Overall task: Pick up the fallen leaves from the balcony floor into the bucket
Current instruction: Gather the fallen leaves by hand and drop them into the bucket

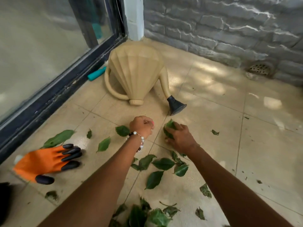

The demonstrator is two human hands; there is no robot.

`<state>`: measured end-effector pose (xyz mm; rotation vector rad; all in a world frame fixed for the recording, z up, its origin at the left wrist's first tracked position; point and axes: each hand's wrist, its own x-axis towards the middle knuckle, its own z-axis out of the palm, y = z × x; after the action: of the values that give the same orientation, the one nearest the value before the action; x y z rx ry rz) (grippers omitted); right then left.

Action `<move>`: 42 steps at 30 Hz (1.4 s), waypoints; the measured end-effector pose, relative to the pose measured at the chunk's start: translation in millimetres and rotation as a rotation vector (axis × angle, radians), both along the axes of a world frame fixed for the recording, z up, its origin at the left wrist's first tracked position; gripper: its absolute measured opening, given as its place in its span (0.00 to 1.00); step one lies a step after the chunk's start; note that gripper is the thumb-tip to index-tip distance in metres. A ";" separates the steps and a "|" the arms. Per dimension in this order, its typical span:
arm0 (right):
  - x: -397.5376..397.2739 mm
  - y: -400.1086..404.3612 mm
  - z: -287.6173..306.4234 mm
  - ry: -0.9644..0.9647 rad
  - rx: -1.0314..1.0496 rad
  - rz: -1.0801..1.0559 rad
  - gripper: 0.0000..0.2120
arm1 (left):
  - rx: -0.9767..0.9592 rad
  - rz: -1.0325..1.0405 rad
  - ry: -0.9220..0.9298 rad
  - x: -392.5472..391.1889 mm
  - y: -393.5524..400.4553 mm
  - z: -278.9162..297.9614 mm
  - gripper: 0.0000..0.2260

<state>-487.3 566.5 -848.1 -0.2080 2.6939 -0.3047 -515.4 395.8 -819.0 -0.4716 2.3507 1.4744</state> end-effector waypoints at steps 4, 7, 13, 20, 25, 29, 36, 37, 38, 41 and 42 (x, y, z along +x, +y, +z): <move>13.5 -3.1 -4.0 0.144 -0.044 -0.011 0.20 | 0.191 0.071 -0.101 28.3 -7.3 -1.7 0.05; 22.4 -10.7 -8.9 0.193 -0.001 -0.052 0.15 | 0.253 0.156 -0.125 38.5 -8.1 -10.0 0.04; 18.7 -7.5 -1.0 0.219 -0.064 -0.102 0.09 | 0.359 0.197 -0.153 29.1 4.5 -12.5 0.03; 25.2 -5.7 50.0 0.027 -1.033 -0.755 0.04 | 0.749 0.179 -0.483 27.9 21.5 -5.4 0.26; 47.2 -27.4 38.4 0.154 -0.792 -0.505 0.06 | 0.927 0.285 -0.715 25.6 37.3 -6.1 0.26; 56.8 -32.1 27.4 0.384 -0.591 -0.400 0.11 | 0.836 0.275 -0.740 39.4 49.2 -12.1 0.14; 71.3 2.5 41.0 0.164 -0.938 -0.417 0.12 | 0.811 0.344 -0.647 48.6 72.3 -9.2 0.13; 69.2 11.7 40.4 0.192 -1.056 -0.586 0.12 | 0.753 0.346 -0.640 48.6 75.4 -8.3 0.13; 67.1 24.0 35.0 0.259 -1.030 -0.692 0.12 | 0.715 0.349 -0.638 48.4 77.3 -8.9 0.14; 70.6 60.7 6.1 0.299 -0.418 -0.579 0.15 | 0.644 0.325 -0.609 44.1 75.4 -14.0 0.16; 76.2 65.7 -5.5 0.252 -0.246 -0.445 0.20 | 0.621 0.323 -0.597 41.9 73.0 -16.0 0.16</move>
<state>-411.1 632.2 -853.6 0.3112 2.9247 -0.7912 -473.5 468.9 -834.9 -0.9749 1.3219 1.7794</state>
